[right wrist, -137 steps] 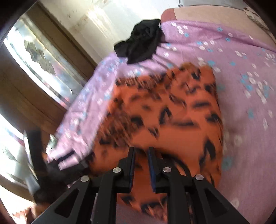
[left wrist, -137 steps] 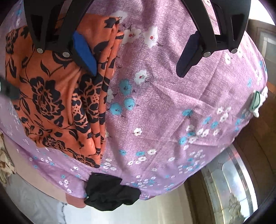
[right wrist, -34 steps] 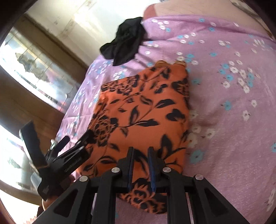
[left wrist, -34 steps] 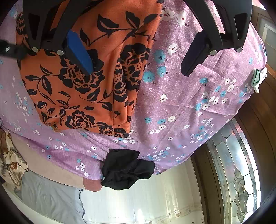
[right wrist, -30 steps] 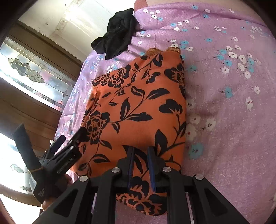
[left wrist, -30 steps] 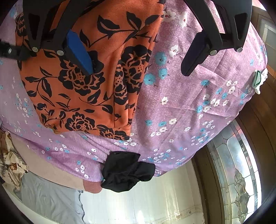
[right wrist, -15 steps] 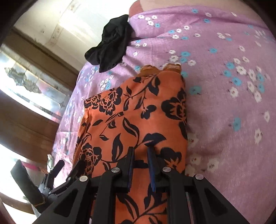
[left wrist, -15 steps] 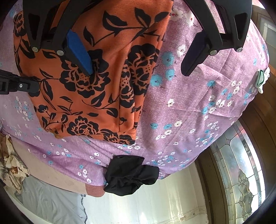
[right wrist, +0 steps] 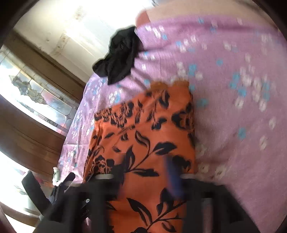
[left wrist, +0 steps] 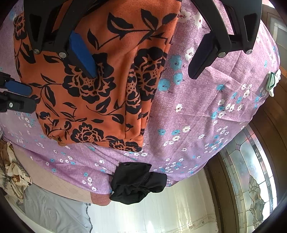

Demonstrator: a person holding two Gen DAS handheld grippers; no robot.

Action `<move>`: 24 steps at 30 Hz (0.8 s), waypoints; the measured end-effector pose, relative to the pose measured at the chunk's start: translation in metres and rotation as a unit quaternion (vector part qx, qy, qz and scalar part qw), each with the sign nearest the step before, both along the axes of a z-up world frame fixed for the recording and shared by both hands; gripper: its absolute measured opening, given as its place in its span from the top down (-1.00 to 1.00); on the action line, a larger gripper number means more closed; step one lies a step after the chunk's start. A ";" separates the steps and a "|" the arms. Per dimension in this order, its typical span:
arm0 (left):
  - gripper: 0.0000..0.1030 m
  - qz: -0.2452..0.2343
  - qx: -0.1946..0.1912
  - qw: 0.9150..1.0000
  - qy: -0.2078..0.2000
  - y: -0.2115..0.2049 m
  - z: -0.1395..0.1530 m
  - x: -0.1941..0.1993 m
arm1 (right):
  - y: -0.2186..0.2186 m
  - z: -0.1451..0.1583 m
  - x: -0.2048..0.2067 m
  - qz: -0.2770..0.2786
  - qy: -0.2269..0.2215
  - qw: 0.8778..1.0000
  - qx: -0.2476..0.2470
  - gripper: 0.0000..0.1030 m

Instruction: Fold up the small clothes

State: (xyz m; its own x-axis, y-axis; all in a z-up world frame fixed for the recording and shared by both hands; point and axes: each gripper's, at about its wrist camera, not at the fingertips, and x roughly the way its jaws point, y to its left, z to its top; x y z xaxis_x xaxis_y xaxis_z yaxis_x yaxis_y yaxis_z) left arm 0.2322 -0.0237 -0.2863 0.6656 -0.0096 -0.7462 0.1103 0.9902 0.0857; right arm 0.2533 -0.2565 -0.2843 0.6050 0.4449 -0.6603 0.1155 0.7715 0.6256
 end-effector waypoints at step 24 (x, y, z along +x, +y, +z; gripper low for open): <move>-0.98 -0.030 -0.074 0.996 0.041 0.025 0.009 0.021 | -0.039 0.007 -0.022 -0.061 0.021 0.998 0.027 -0.31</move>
State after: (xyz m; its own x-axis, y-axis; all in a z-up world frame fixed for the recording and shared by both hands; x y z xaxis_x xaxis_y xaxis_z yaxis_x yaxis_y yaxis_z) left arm 0.2534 0.0008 -0.2772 0.5969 -0.1622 -0.7858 0.1711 0.9826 -0.0728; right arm 0.2317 -0.2958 -0.2776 0.6289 0.4047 -0.6639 0.2343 0.7156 0.6581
